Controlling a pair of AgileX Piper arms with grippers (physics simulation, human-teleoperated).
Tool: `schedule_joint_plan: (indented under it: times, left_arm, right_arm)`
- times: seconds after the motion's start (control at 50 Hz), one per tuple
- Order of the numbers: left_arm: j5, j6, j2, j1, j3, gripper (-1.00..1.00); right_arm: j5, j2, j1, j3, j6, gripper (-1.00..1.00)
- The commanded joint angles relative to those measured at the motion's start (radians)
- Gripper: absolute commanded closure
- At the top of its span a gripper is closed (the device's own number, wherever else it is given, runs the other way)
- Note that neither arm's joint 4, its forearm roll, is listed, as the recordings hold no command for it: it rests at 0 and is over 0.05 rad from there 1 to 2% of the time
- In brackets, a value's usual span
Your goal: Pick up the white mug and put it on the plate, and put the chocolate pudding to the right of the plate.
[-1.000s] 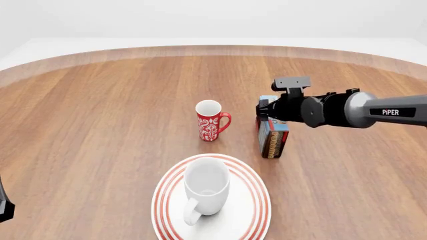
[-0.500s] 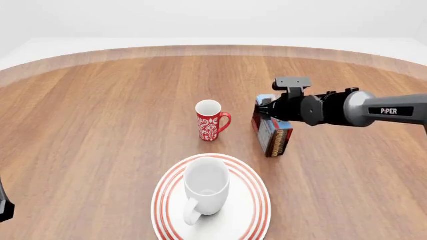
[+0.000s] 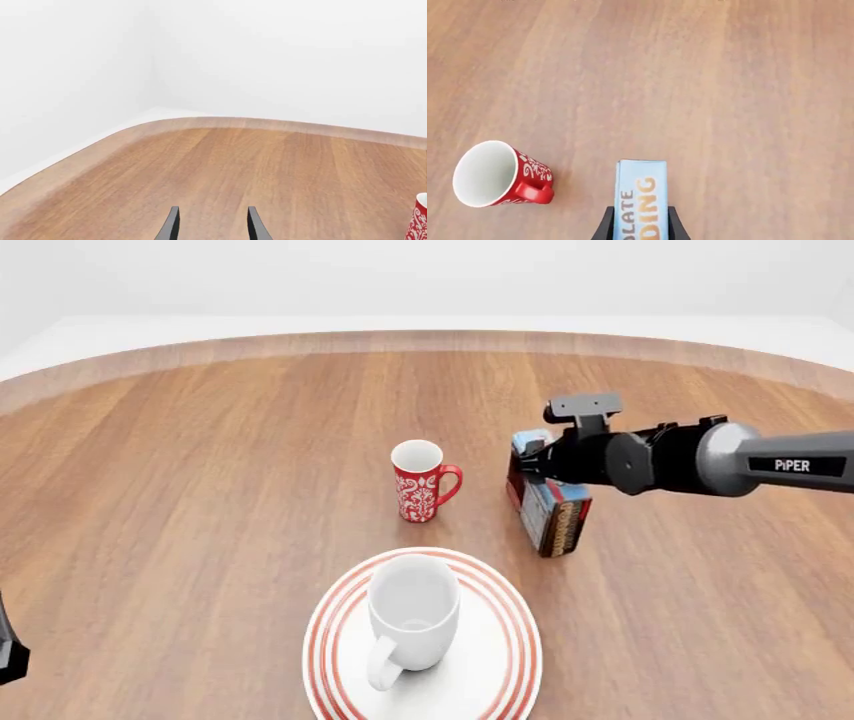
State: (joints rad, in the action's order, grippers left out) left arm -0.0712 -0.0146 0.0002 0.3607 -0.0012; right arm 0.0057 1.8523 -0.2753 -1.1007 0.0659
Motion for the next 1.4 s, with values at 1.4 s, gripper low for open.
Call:
schedule_joint_plan:
  times: [1.4]
  left_arm:
    - [0.002, 0.014, 0.0, -0.007, -0.001, -1.0]
  right_arm:
    - [0.096, -0.336, -0.017, 0.155, 0.052, 1.0]
